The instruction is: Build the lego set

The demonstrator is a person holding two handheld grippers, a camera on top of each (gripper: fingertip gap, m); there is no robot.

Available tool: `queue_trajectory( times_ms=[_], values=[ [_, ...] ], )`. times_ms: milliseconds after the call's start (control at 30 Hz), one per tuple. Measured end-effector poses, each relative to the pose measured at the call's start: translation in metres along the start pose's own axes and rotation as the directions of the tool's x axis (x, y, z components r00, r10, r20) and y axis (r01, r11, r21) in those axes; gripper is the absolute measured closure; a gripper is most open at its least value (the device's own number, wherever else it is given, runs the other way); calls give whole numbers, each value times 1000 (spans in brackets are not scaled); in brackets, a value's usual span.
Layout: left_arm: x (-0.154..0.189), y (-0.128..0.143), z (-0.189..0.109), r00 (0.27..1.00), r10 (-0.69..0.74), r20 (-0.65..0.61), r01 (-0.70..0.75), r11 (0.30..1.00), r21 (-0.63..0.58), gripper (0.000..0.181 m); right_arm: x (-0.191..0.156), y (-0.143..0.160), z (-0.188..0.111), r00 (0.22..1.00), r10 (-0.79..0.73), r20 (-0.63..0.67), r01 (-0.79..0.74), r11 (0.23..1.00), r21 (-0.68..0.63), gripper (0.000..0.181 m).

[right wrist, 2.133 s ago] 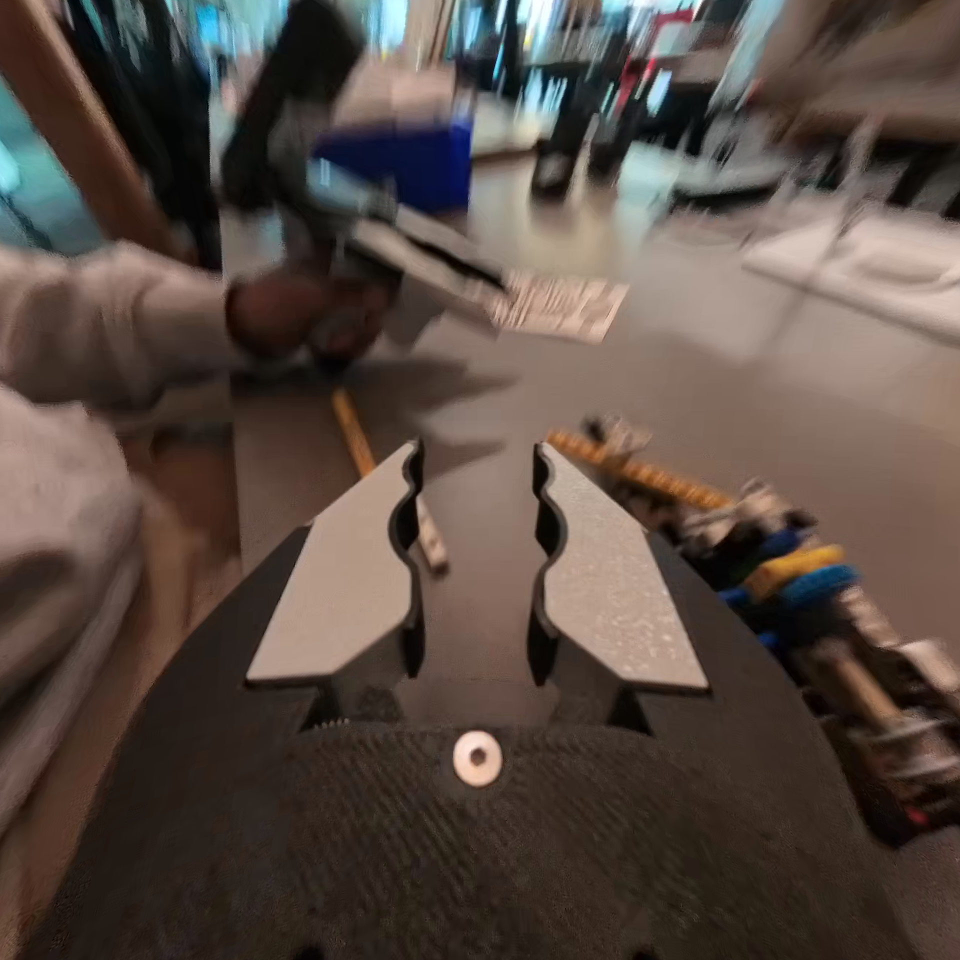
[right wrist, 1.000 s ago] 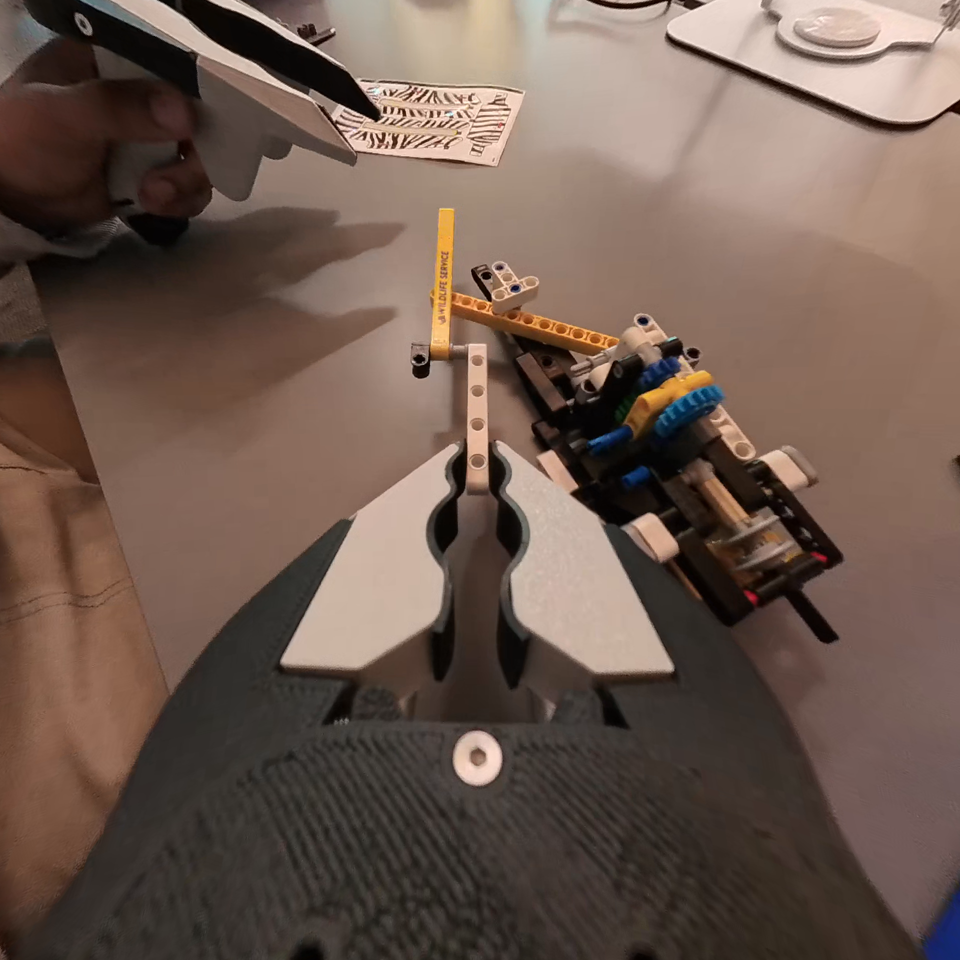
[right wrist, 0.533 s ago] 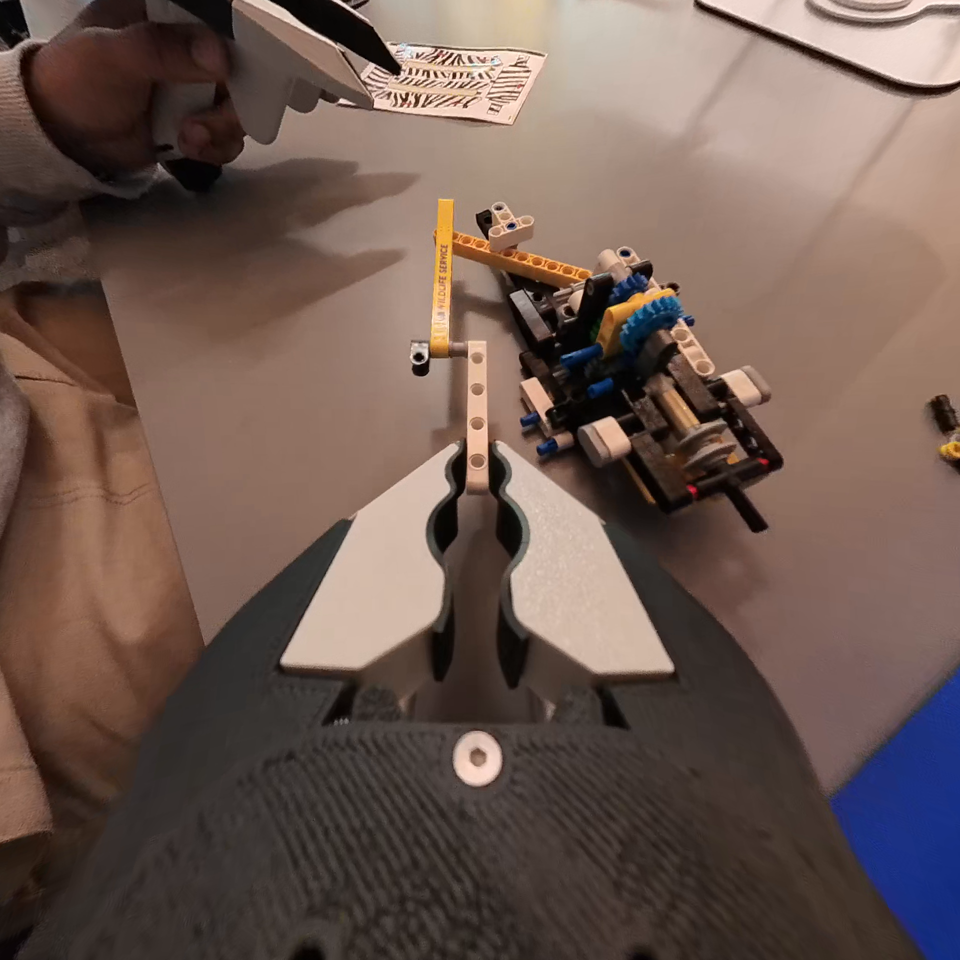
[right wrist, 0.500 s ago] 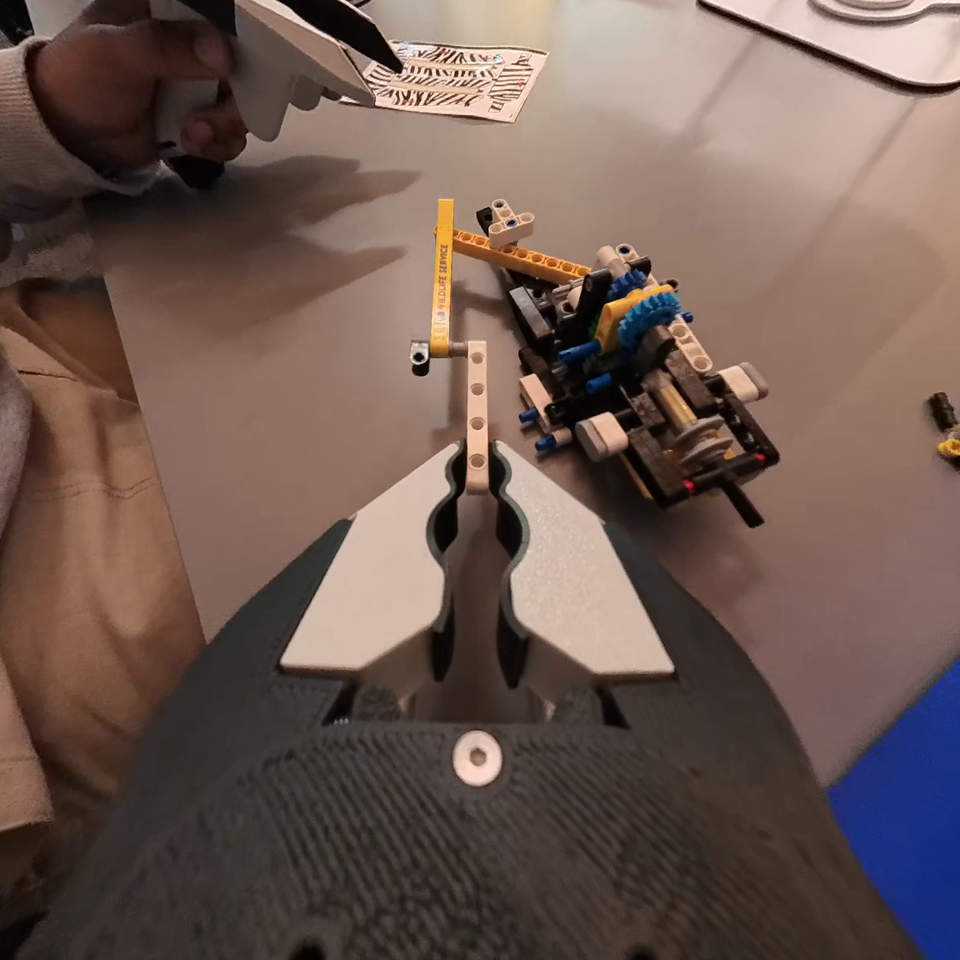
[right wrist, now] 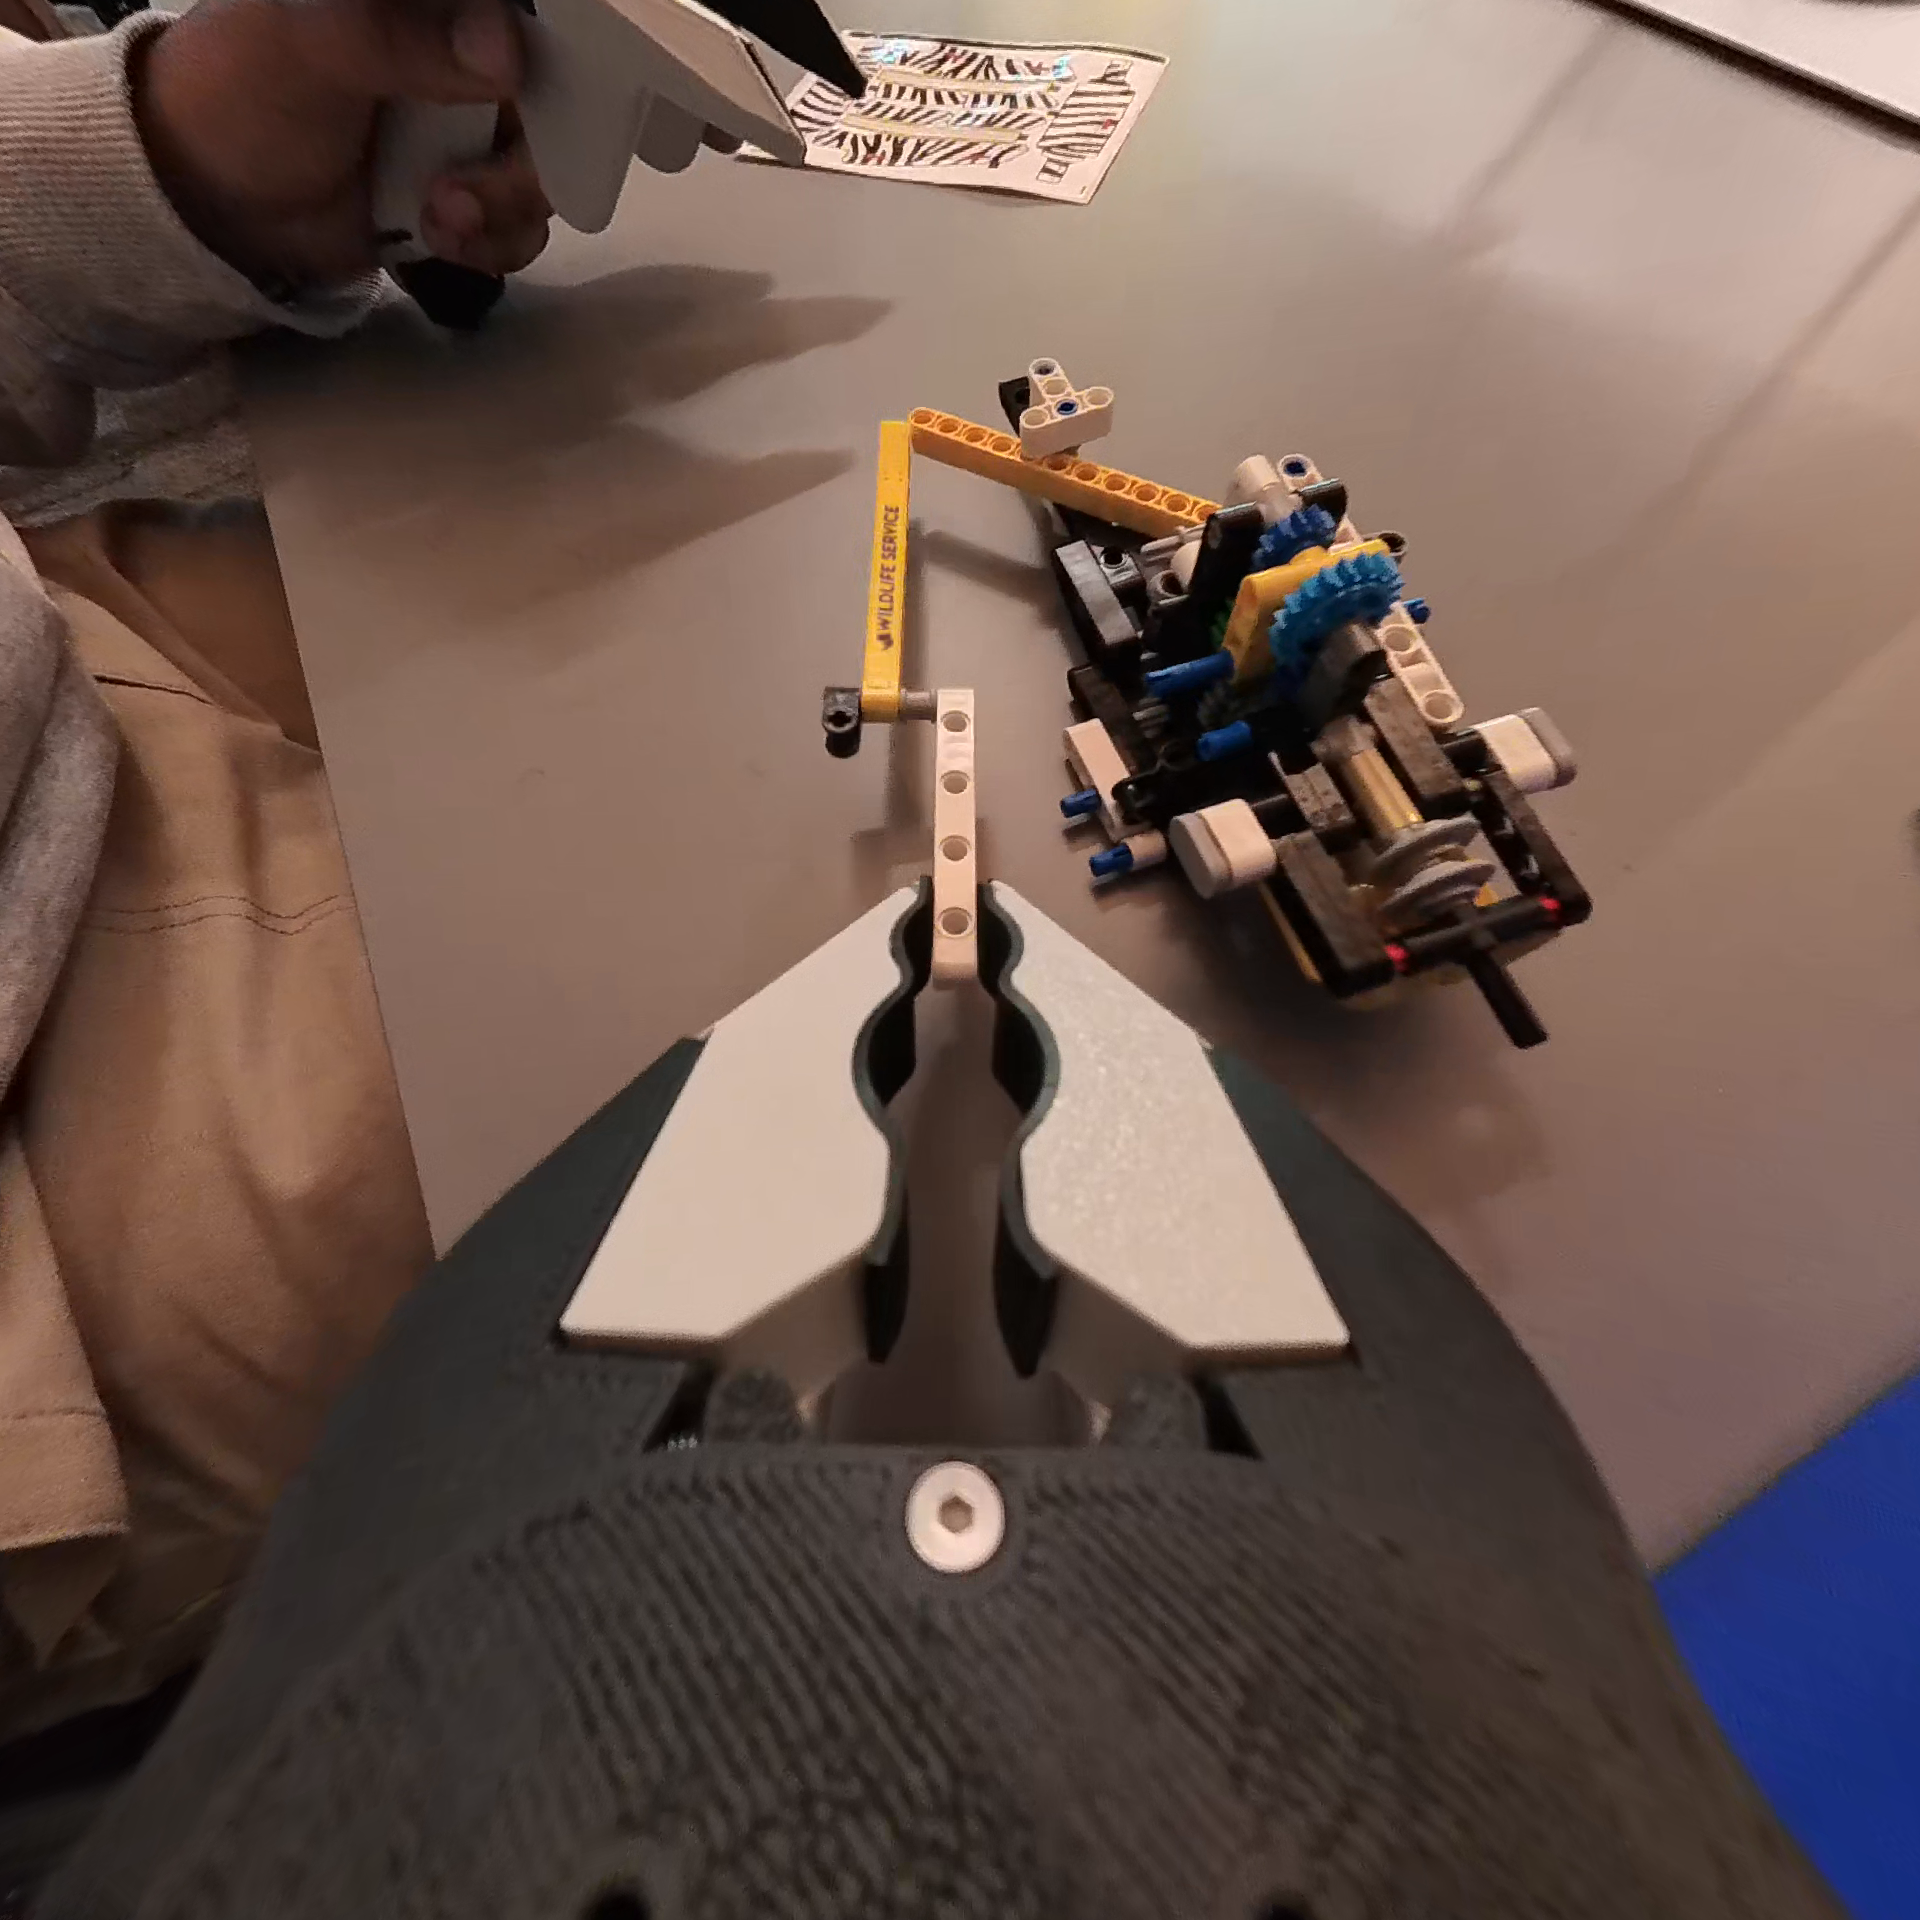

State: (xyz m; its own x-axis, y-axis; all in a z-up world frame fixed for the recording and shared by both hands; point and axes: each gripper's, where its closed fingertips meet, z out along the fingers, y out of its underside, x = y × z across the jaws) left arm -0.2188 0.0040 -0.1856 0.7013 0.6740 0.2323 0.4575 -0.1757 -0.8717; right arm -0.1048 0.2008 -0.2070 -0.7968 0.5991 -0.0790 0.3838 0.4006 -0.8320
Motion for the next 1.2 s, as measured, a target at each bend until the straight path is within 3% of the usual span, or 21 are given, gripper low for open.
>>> queue_trajectory(
  times_ms=[33,1200],
  values=[
    [0,0,0,1000,-1,0,1,1000,0,121,0,1,1,1000,-1,-1,1,1000,-5,175],
    [-1,0,0,1000,-8,-4,8,1000,0,121,1,0,0,1000,5,-10,-5,1000,2,175]
  ],
)
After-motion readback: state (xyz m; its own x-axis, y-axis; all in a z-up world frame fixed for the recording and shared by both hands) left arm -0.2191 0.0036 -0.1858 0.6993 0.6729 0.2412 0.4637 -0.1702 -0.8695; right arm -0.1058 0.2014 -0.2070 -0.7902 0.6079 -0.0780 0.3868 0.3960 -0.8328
